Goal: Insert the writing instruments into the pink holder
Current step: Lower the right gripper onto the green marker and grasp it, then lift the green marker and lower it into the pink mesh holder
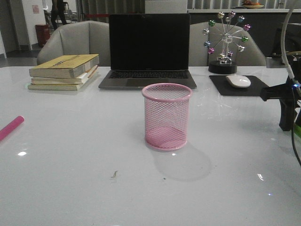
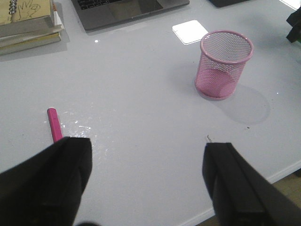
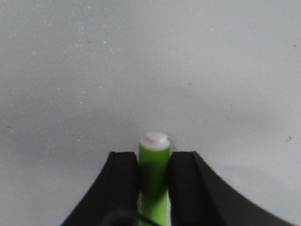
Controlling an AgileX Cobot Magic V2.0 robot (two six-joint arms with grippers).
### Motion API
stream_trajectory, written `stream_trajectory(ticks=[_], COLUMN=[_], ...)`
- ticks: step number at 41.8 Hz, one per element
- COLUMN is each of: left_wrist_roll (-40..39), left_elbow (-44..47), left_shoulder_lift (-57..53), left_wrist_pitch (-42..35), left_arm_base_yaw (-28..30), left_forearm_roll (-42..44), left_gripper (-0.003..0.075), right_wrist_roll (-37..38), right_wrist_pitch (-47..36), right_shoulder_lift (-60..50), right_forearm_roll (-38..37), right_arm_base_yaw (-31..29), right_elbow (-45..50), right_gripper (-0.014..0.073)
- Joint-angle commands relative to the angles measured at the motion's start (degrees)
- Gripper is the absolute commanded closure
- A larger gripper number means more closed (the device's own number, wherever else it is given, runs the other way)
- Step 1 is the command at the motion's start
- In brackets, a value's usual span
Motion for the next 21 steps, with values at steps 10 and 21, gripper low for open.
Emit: stream_trajectory(ticks=[10,21], left_wrist_roll=[-0.36,-0.36], left_elbow=[-1.65,-1.65], left_shoulder_lift=[0.46,0.46], left_wrist_pitch=[-4.9,-4.9], left_arm_base_yaw=[-0.41,-0.41], left_forearm_roll=[-0.63,-0.63], left_gripper=[0.0171,0.0171], right_wrist_roll=[-0.58,-0.58], right_wrist_pitch=[-2.07,-24.16], right_shoulder_lift=[-7.47,-24.26], right_forearm_roll=[-0.07,0.18], right_arm_base_yaw=[-0.1,5.85], right_elbow=[0.86,17.02], right_gripper=[0.0452,0.0452])
